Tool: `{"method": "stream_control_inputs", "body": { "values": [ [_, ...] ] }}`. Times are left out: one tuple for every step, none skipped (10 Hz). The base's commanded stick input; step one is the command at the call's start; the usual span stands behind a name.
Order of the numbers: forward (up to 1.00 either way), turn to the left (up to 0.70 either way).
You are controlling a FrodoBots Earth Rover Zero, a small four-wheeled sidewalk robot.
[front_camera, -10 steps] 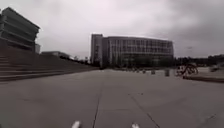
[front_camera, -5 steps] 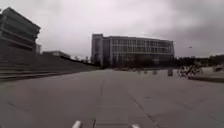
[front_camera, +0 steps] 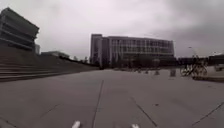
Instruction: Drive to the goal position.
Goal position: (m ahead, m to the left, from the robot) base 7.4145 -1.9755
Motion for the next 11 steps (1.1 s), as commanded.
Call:
{"method": "stream_control_inputs", "body": {
  "values": [
    [0.70,0.00],
    [0.70,-0.04],
    [0.70,-0.06],
    [0.70,-0.06],
    [0.70,-0.06],
    [0.70,-0.06],
    [0.70,-0.06],
    [0.70,-0.03],
    [0.70,0.00],
    [0.70,0.00],
    [0.70,0.00]
  ]
}}
